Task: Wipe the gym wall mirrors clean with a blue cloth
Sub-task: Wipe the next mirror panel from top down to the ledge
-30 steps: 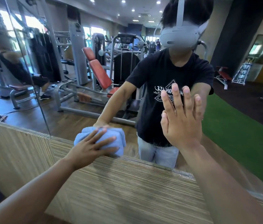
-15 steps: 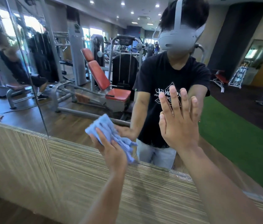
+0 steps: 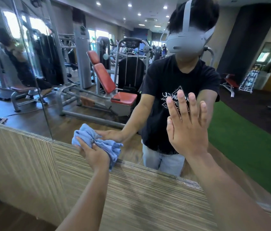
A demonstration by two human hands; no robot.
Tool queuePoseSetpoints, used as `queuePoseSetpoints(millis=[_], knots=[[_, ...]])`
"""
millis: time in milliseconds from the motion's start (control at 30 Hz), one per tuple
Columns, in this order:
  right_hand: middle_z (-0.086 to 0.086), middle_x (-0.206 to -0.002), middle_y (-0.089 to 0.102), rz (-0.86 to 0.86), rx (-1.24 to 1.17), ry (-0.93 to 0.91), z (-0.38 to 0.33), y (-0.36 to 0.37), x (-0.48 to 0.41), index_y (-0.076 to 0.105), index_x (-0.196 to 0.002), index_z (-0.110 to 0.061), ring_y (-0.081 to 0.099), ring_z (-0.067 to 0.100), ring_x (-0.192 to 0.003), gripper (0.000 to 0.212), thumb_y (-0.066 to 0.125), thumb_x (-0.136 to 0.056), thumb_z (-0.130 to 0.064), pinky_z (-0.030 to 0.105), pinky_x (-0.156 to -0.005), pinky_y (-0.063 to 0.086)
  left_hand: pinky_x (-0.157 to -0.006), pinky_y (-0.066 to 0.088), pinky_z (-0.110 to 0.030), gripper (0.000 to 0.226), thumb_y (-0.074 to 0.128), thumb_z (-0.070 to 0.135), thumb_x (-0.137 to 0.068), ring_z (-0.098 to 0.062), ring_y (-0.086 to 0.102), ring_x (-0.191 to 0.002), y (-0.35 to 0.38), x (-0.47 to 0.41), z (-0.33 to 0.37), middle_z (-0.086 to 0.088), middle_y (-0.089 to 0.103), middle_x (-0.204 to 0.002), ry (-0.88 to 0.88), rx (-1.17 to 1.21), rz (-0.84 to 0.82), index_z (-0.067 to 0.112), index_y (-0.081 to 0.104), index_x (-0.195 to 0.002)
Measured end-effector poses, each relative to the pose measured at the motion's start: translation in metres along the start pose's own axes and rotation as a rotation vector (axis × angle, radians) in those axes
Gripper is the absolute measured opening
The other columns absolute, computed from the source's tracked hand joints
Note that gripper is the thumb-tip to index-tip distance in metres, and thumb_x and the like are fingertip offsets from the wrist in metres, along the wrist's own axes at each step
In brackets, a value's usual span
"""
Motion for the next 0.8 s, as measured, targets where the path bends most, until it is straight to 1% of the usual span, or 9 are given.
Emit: queuePoseSetpoints(millis=[100,200,367,467,533,600,633,700,800], knots=[[0.009,-0.170,0.015,0.007,0.008,0.004,0.000,0.001,0.000,0.024,-0.164,-0.020,0.008,0.031,-0.158,0.061,0.042,-0.106,-0.028,0.053,-0.128,0.005,-0.120,0.008,-0.029,0.063,0.041,0.005,-0.106,-0.029,0.003,-0.155,0.011,0.037,0.002,-0.020,0.000,-0.167,0.009,0.001,-0.027,0.017,0.013,-0.161],[0.008,-0.171,0.011,-0.011,0.011,0.001,0.003,0.003,0.001,0.022,-0.164,-0.021,0.000,0.028,-0.159,0.061,0.042,-0.107,-0.029,0.052,-0.128,0.003,-0.117,0.012,-0.024,0.064,0.039,0.007,-0.107,-0.022,0.001,-0.155,0.022,0.069,0.006,-0.011,-0.005,-0.168,0.032,0.029,-0.098,0.023,0.010,-0.162],[0.007,-0.171,0.009,-0.036,0.007,-0.005,0.003,0.002,0.000,0.021,-0.164,-0.021,-0.003,0.027,-0.159,0.060,0.039,-0.108,-0.031,0.051,-0.128,0.002,-0.110,0.008,-0.011,0.063,0.040,0.001,-0.105,-0.024,0.008,-0.155,0.008,0.028,0.008,-0.016,0.003,-0.167,0.037,0.026,-0.060,0.020,0.017,-0.160],[0.007,-0.171,0.010,-0.030,0.023,0.002,0.001,0.002,-0.001,0.023,-0.164,-0.021,0.001,0.029,-0.158,0.060,0.041,-0.107,-0.030,0.052,-0.128,0.002,-0.113,0.013,-0.018,0.063,0.041,0.002,-0.105,-0.026,0.015,-0.153,-0.002,0.012,0.007,-0.017,0.010,-0.166,0.013,0.039,-0.022,0.021,0.019,-0.160],[0.008,-0.171,0.009,-0.032,0.037,0.004,0.001,0.001,-0.001,0.024,-0.164,-0.021,0.004,0.030,-0.158,0.061,0.042,-0.106,-0.030,0.052,-0.128,0.002,-0.110,0.010,-0.009,0.061,0.041,0.005,-0.106,-0.019,0.012,-0.154,0.000,0.025,0.018,-0.011,0.008,-0.168,0.068,0.015,-0.056,0.022,0.020,-0.160],[0.008,-0.171,0.010,-0.037,0.043,-0.003,0.000,-0.001,-0.002,0.025,-0.164,-0.020,0.007,0.032,-0.158,0.061,0.043,-0.106,-0.030,0.053,-0.128,0.004,-0.098,0.006,0.007,0.059,0.043,0.008,-0.106,0.002,0.009,-0.147,0.007,0.047,0.034,0.000,0.007,-0.168,0.176,0.003,-0.122,0.023,0.024,-0.160],[0.008,-0.171,0.011,-0.042,0.042,-0.004,0.000,-0.002,-0.002,0.025,-0.163,-0.021,0.010,0.032,-0.157,0.061,0.043,-0.106,-0.030,0.053,-0.128,0.006,-0.094,0.008,0.010,0.058,0.045,0.009,-0.106,0.013,0.009,-0.140,0.013,0.058,0.043,0.006,0.007,-0.167,0.229,-0.003,-0.162,0.023,0.026,-0.159],[0.008,-0.171,0.013,-0.054,0.042,-0.001,-0.001,-0.004,-0.003,0.024,-0.164,-0.021,0.012,0.032,-0.157,0.061,0.042,-0.106,-0.030,0.053,-0.127,0.008,-0.104,0.012,0.001,0.057,0.048,0.010,-0.105,0.014,0.007,-0.141,0.024,0.075,0.069,0.007,0.006,-0.167,0.357,-0.010,-0.216,0.026,0.031,-0.157],[0.008,-0.171,0.014,-0.069,0.017,-0.001,0.000,-0.007,-0.004,0.023,-0.164,-0.020,0.012,0.031,-0.158,0.061,0.041,-0.106,-0.030,0.054,-0.127,0.013,-0.122,0.022,-0.030,0.058,0.053,0.012,-0.103,-0.008,0.010,-0.154,0.035,0.080,0.111,0.002,0.009,-0.169,0.518,0.006,-0.208,0.037,0.037,-0.153]])
Point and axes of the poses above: each hand's wrist, its own x-axis away from the middle knuckle, its own y-axis out of the palm, z = x × y, the point moved 8 cm from there along -x, towards the middle knuckle
